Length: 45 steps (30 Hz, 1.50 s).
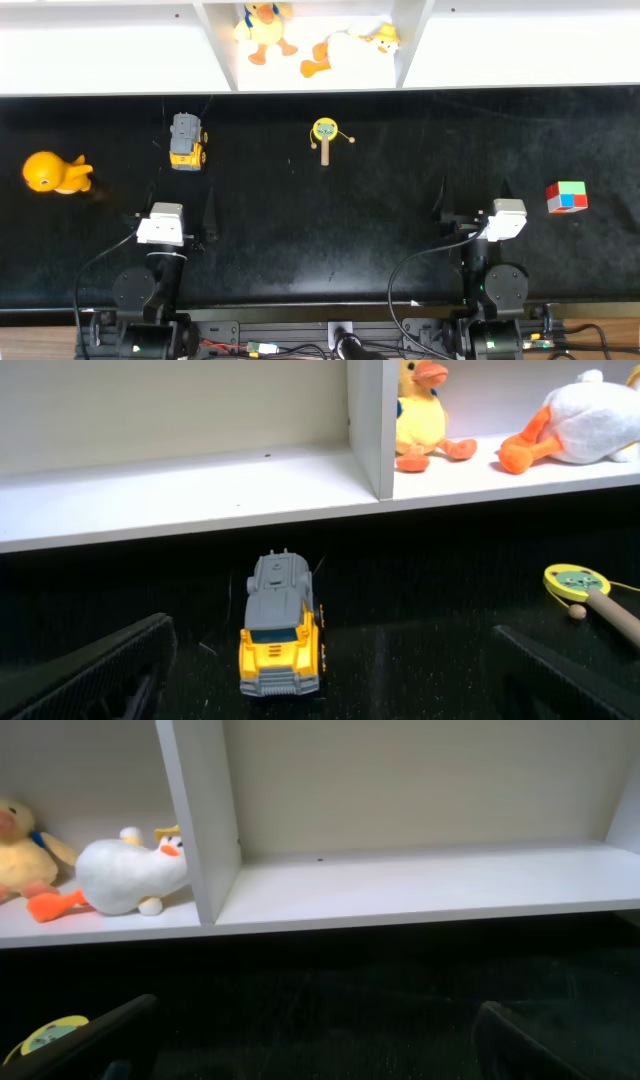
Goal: Store Toys
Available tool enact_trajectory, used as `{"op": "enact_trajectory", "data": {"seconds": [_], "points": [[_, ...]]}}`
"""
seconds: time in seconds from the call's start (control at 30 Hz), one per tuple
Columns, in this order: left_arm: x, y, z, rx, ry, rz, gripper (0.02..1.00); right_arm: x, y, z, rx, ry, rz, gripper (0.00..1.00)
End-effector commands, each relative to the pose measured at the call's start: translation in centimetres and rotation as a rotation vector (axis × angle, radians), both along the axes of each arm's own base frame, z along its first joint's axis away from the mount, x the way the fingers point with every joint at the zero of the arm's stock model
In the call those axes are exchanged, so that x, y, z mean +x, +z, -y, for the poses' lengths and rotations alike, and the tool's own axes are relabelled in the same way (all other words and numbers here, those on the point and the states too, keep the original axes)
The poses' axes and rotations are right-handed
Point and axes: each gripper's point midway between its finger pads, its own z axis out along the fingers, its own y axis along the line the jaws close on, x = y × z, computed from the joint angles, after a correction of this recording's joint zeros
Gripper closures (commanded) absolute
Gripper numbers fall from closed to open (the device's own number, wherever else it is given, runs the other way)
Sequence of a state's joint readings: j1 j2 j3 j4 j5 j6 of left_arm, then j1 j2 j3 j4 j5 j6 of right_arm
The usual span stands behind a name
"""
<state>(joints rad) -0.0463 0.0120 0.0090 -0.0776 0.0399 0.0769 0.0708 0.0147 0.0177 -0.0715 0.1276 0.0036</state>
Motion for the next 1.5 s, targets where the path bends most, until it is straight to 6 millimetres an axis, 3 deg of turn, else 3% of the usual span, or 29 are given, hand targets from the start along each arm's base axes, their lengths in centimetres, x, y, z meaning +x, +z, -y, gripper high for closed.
{"op": "enact_trajectory", "data": {"seconds": [0.03,0.17,0.37,0.6,0.73,0.9,1.0,1.13,1.33,1.5], "points": [[-0.1,0.8,-0.2,-0.049,0.016,0.011,0.020,0.0,-0.3,0.0,0.000,0.002,0.002,0.005],[-0.6,2.8,-0.5,-0.137,0.038,-0.010,0.025,0.0,-0.3,0.0,0.000,0.002,0.002,0.005],[-0.9,4.9,-2.3,-0.162,0.109,-0.194,0.025,0.0,-0.3,0.0,0.000,0.002,0.002,0.005],[1.0,9.0,-3.6,-0.045,0.008,-0.274,0.029,0.0,-0.3,0.0,0.000,0.002,0.002,0.005],[2.5,11.0,-5.6,-0.003,-0.035,-0.302,0.025,0.0,-0.3,0.0,0.000,0.002,0.001,0.005],[4.4,11.0,-8.7,-0.017,-0.045,-0.356,0.025,0.0,-0.3,0.0,0.000,0.002,0.002,0.005],[4.3,10.2,-11.5,-0.024,0.006,-0.418,0.025,0.0,-0.3,0.0,0.000,0.002,0.002,0.005],[2.4,9.4,-14.7,-0.039,0.085,-0.462,0.025,0.0,-0.3,0.0,0.000,0.002,0.002,0.005],[-1.8,9.9,-19.0,-0.052,0.174,-0.402,0.023,0.0,-0.3,0.0,0.000,0.002,0.002,0.005],[-3.0,5.5,-23.0,-0.021,0.328,-0.612,0.025,0.0,-0.3,0.0,0.000,0.002,0.001,0.005]]}}
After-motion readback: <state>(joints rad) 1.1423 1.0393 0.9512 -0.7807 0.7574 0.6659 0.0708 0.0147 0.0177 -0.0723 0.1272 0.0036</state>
